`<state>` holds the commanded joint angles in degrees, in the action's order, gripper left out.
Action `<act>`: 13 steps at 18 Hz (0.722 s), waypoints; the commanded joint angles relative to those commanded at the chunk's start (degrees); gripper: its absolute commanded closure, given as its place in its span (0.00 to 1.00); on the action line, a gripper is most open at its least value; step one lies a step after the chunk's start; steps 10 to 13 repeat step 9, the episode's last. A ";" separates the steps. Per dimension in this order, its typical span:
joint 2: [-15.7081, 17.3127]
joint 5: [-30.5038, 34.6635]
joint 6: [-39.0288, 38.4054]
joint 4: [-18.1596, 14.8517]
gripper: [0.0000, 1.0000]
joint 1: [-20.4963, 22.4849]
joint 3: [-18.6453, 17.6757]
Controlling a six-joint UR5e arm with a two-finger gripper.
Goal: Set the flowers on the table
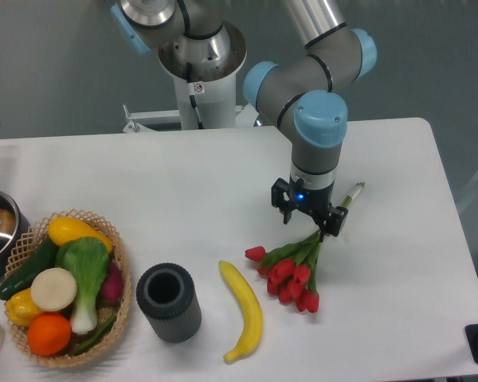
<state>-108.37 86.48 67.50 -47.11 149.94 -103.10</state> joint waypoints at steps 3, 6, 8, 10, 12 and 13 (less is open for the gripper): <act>0.09 -0.17 0.35 0.35 0.00 1.40 0.79; 0.09 -1.22 0.44 1.32 0.00 2.90 2.19; 0.09 -2.19 0.35 1.23 0.00 3.34 2.73; 0.09 -2.20 0.44 1.23 0.00 3.52 2.82; 0.09 -2.20 0.44 1.23 0.00 3.52 2.82; 0.09 -2.20 0.44 1.23 0.00 3.52 2.82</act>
